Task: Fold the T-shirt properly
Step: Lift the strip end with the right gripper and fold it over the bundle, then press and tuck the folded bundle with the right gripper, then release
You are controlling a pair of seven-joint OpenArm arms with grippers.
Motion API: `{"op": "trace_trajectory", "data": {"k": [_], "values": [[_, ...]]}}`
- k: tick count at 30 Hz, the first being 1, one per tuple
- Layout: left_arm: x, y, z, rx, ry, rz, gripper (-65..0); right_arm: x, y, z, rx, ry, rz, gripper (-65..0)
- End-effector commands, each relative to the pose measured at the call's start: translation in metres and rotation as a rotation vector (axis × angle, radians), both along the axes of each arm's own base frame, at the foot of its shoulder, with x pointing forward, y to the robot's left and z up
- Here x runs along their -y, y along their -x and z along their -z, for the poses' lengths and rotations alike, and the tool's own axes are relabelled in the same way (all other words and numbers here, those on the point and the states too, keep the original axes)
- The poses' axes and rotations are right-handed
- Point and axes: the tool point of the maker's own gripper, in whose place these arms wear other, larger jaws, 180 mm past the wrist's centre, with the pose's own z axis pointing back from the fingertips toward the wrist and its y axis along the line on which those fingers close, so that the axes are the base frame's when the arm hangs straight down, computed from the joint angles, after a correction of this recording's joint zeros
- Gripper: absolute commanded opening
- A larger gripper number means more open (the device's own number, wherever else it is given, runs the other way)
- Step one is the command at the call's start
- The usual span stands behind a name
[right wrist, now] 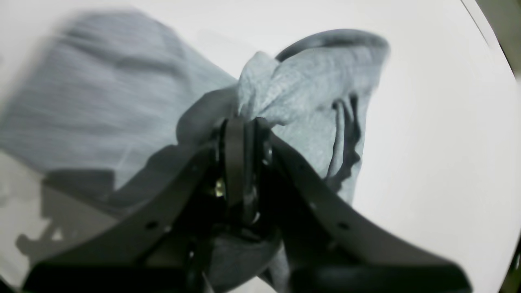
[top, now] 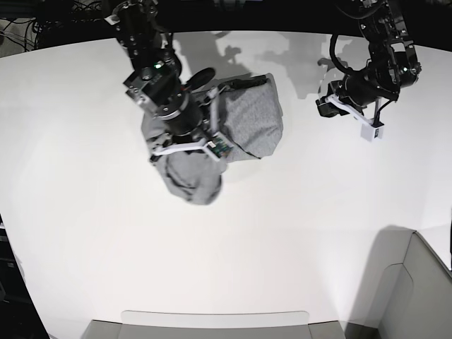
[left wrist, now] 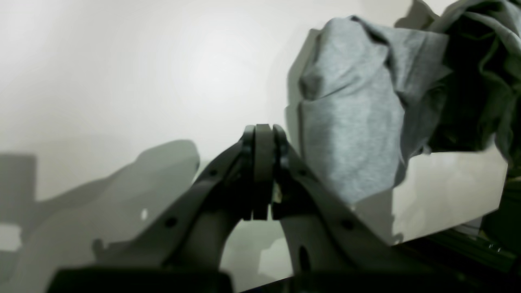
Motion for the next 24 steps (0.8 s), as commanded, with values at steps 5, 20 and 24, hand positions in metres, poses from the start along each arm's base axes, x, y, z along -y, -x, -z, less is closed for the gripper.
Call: {"op": "trace_trajectory", "data": {"k": [5,20,24], "values": [[-0.003,-0.004,0.002,0.001,0.011,-0.01,-65.0,-0.037,0.007,-0.018,0.068,-0.011,-0.071,-65.0],[-0.004,-0.001,0.011,-0.032,0.022,-0.018,-65.0,-0.067,0.045,0.033,-0.087,0.094,-0.201,-65.0],[-0.004,-0.001,0.011,-0.032,0.022,-0.018,-65.0,-0.074,0.054,0.025,-0.083,0.097,-0.23,-54.3]]}}
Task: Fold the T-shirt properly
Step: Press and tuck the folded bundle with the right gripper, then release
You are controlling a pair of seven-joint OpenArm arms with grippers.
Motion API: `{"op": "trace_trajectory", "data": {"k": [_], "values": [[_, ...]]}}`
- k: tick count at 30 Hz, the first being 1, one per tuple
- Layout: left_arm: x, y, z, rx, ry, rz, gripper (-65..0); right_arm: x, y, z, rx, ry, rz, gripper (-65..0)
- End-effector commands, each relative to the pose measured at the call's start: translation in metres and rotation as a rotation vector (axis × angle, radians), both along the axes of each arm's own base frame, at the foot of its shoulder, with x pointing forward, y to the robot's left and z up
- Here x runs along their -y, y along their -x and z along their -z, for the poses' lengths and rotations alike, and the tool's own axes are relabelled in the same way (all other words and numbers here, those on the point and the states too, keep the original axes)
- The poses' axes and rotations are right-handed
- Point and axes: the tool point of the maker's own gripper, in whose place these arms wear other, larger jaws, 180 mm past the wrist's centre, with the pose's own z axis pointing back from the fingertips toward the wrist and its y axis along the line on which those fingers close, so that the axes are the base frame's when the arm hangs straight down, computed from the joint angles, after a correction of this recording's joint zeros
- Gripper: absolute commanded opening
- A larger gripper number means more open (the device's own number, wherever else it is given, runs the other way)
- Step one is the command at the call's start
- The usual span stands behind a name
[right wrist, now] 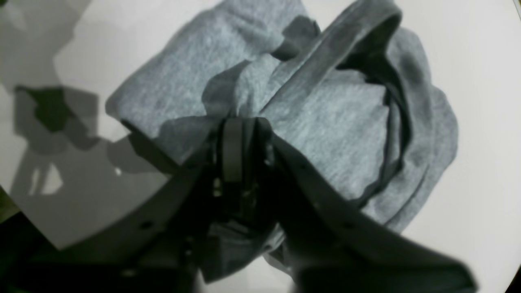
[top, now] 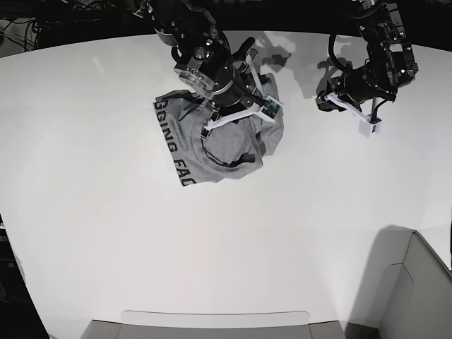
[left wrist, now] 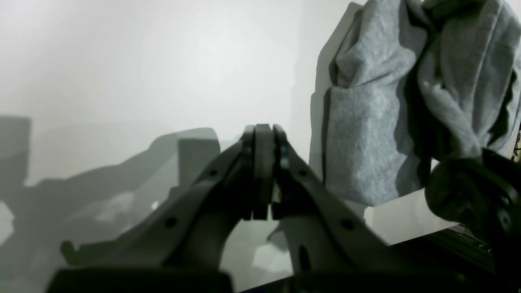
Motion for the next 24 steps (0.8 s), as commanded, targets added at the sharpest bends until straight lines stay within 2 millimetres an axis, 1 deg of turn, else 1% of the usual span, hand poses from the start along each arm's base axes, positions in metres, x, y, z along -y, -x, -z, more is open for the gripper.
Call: {"op": "trace_trajectory", "data": {"k": [1,3,5,6,8,10,11,14,15,16,17,19,20,22,24], "values": [[-0.001,-0.007,-0.008,0.032,-0.002,0.001,-65.0,-0.021,0.004,-0.019,0.04,-0.069,-0.054,-51.4],[-0.001,-0.007,-0.008,0.032,-0.002,0.001,-65.0,-0.037,0.016,-0.031,0.064,-0.095,-0.119,-47.4],[-0.001,-0.007,-0.008,0.032,-0.002,0.001,-65.0,-0.049,0.025,-0.042,0.088,-0.121,-0.168,-45.3],[-0.001,-0.007,-0.008,0.032,-0.002,0.001,-65.0,-0.053,0.027,-0.049,0.103,-0.136,-0.182,-45.4],[0.0,-0.007,-0.007,0.032,-0.001,0.004,-65.0,-0.052,0.017,-0.059,0.138,-0.146,-0.167,-46.1],[0.0,-0.006,-0.007,0.03,0.0,0.006,-65.0,-0.041,-0.002,-0.064,0.168,-0.138,-0.122,-47.5],[0.0,-0.006,-0.007,0.03,0.0,0.006,-65.0,-0.031,-0.012,-0.064,0.175,-0.131,-0.081,-48.9],[0.001,-0.006,-0.007,0.027,0.002,0.009,-65.0,0.006,-0.045,-0.066,0.192,-0.116,0.066,-55.7],[0.001,-0.006,-0.006,0.026,0.003,0.008,-65.0,0.02,-0.053,-0.065,0.192,-0.105,0.111,-58.4],[0.002,-0.006,-0.006,0.026,0.004,0.008,-65.0,0.03,-0.058,-0.063,0.193,-0.096,0.142,-60.2],[0.002,-0.006,-0.006,0.026,0.004,0.008,-65.0,0.039,-0.062,-0.062,0.19,-0.089,0.174,-62.0],[0.002,-0.006,-0.006,0.026,0.004,0.008,-65.0,0.049,-0.064,-0.058,0.18,-0.08,0.205,-63.1],[0.002,-0.005,-0.006,0.024,0.005,0.009,-65.0,0.053,-0.061,-0.05,0.162,-0.062,0.205,-63.1],[0.002,-0.005,-0.006,0.024,0.005,0.009,-65.0,0.053,-0.056,-0.037,0.128,-0.041,0.198,-63.2],[0.002,-0.005,-0.006,0.024,0.005,0.009,-65.0,0.044,-0.051,-0.018,0.074,-0.014,0.168,-63.2]]}}
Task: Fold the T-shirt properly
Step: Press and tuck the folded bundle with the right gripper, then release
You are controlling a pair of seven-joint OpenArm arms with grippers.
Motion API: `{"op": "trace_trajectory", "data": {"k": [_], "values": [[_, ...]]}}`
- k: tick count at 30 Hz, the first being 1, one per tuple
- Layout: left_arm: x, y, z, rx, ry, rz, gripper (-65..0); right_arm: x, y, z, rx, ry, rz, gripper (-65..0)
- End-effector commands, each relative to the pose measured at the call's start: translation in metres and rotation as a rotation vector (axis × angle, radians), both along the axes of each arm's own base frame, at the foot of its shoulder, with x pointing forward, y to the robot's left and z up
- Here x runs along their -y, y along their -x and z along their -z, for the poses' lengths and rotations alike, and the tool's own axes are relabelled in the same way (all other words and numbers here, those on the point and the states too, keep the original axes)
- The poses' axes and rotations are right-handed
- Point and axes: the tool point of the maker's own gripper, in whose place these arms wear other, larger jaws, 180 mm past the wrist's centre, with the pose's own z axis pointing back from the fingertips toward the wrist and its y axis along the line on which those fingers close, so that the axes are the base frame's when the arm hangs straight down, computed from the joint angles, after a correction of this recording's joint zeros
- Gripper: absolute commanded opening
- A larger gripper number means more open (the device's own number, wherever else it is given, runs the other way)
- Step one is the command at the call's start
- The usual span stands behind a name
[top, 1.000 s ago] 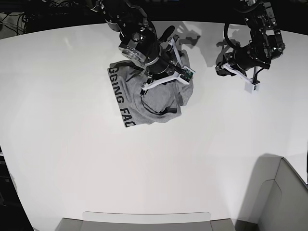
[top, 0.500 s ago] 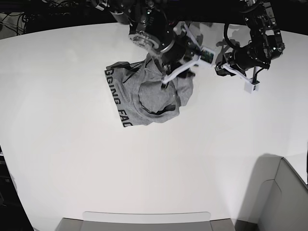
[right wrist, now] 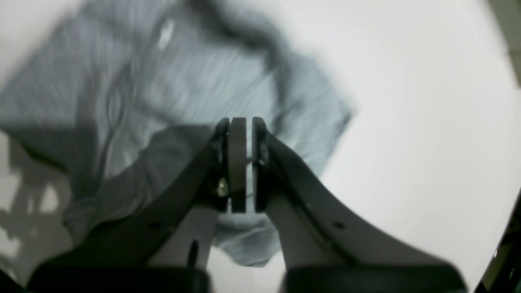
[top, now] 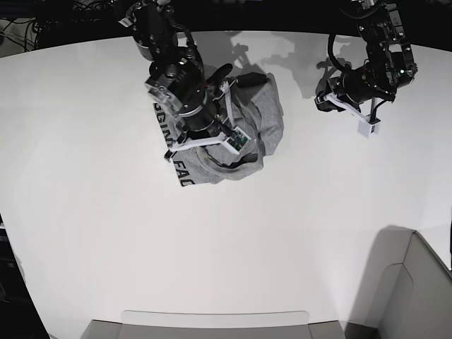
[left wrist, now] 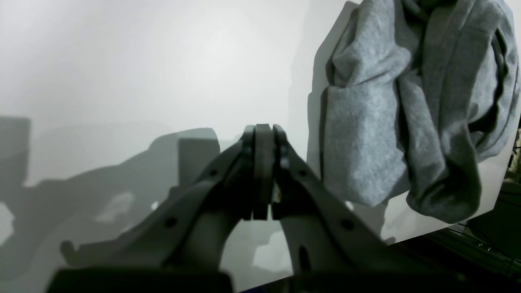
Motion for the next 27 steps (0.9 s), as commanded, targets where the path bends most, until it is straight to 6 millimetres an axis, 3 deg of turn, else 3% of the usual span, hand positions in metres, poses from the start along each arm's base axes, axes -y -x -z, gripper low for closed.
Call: {"op": "trace_trajectory", "data": {"k": [1,4,9,13,16,20,24,27], "values": [[-0.001,-0.005,-0.006,0.024,0.0,0.004,-65.0,-0.015,-0.003,-0.001,0.009,-0.019,-0.041,-63.2],[-0.001,-0.005,-0.006,0.024,-0.002,0.004,-65.0,-0.051,0.005,0.018,-0.042,0.014,-0.154,-63.4],[0.0,-0.005,-0.006,0.023,0.002,0.005,-65.0,-0.111,0.006,-0.013,0.025,-0.045,-0.279,-63.3],[0.002,-0.005,-0.007,0.025,0.01,0.004,-65.0,-0.126,0.0,-0.01,0.033,-0.005,-0.352,-63.3],[0.001,-0.005,-0.007,0.025,0.008,0.005,-65.0,-0.126,-0.008,-0.023,0.066,-0.023,-0.351,-63.4],[0.003,-0.006,-0.01,0.038,0.01,0.012,-65.0,-0.085,-0.05,-0.062,0.17,-0.085,-0.176,-63.5],[0.028,-0.029,-0.023,0.099,0.027,0.089,-65.0,-0.01,-0.095,-0.091,0.246,-0.126,0.07,-65.0],[0.059,-0.047,-0.049,0.212,0.023,0.218,-65.0,0.056,-0.111,-0.097,0.265,-0.128,0.263,-65.0]]}}
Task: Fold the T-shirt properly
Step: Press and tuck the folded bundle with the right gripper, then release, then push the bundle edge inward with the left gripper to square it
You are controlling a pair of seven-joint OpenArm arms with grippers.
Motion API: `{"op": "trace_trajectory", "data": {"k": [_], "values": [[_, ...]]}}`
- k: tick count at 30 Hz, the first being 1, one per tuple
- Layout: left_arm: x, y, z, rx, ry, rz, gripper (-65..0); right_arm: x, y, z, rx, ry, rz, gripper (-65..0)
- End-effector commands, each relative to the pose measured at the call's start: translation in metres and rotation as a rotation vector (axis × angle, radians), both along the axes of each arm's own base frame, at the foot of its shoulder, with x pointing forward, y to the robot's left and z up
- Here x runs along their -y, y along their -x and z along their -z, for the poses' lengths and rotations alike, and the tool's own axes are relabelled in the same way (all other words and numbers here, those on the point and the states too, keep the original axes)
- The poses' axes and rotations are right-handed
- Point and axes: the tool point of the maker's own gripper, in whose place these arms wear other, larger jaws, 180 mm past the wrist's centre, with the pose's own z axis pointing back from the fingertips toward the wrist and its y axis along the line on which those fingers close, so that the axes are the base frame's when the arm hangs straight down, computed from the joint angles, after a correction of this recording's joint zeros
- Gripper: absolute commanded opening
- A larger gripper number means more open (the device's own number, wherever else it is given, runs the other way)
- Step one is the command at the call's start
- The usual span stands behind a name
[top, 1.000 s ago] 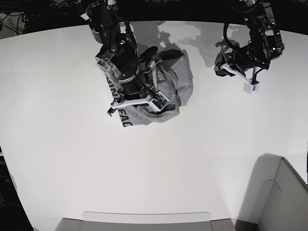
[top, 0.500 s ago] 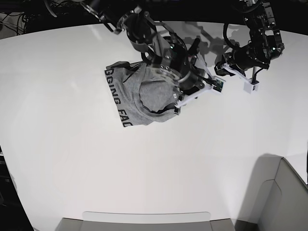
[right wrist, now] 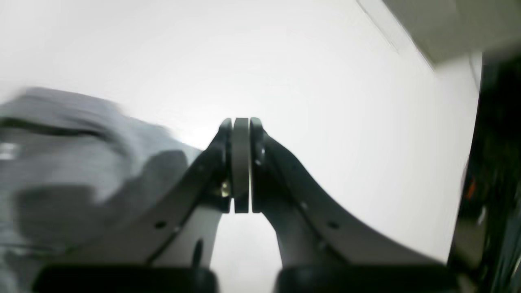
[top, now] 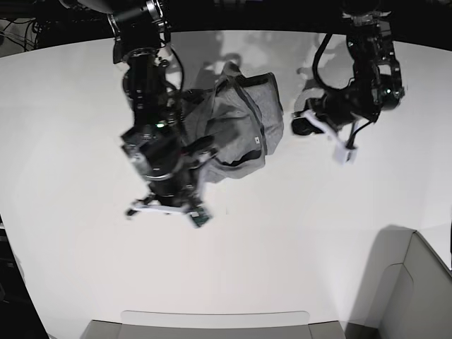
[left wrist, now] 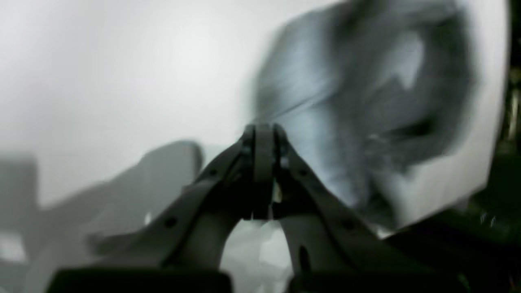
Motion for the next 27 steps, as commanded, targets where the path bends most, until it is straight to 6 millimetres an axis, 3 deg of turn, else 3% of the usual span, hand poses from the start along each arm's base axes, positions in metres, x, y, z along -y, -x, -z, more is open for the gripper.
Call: {"op": "trace_trajectory", "data": {"k": [1,4,7,11,13,15,18,21,24,27], "values": [[0.012,-0.008,-0.02,0.084,-0.002,0.057,-65.0,0.017,-0.005,-0.014,0.045,-0.023,0.053,-65.0],[0.044,-0.016,-0.053,0.226,-0.014,0.199,-65.0,0.079,0.005,0.002,0.006,-0.058,0.242,-65.0],[0.076,-0.018,-0.065,0.287,0.007,0.288,-65.0,0.124,0.023,0.022,-0.046,-0.056,0.372,-65.0],[0.124,-0.007,-0.053,0.267,0.022,0.458,-65.0,0.153,0.05,0.049,-0.141,0.035,0.359,-65.0],[0.136,-0.008,-0.04,0.254,-0.038,0.517,-65.0,0.162,0.061,0.058,-0.177,0.057,0.357,-65.0],[0.133,-0.013,-0.018,0.216,-0.129,0.537,-65.0,0.172,0.07,0.063,-0.202,0.071,0.364,-65.0],[0.111,-0.024,0.01,0.165,-0.252,0.497,-65.0,0.181,0.081,0.07,-0.233,0.087,0.37,-65.0],[0.066,-0.052,0.016,0.162,-0.337,0.349,-65.0,0.187,0.089,0.074,-0.252,0.095,0.377,-65.0],[0.026,-0.067,0.019,0.13,-0.35,0.215,-65.0,0.187,0.092,0.077,-0.263,0.098,0.371,-65.0],[0.011,-0.084,0.014,0.141,-0.35,0.161,-65.0,0.186,0.095,0.08,-0.272,0.1,0.369,-65.0]]}}
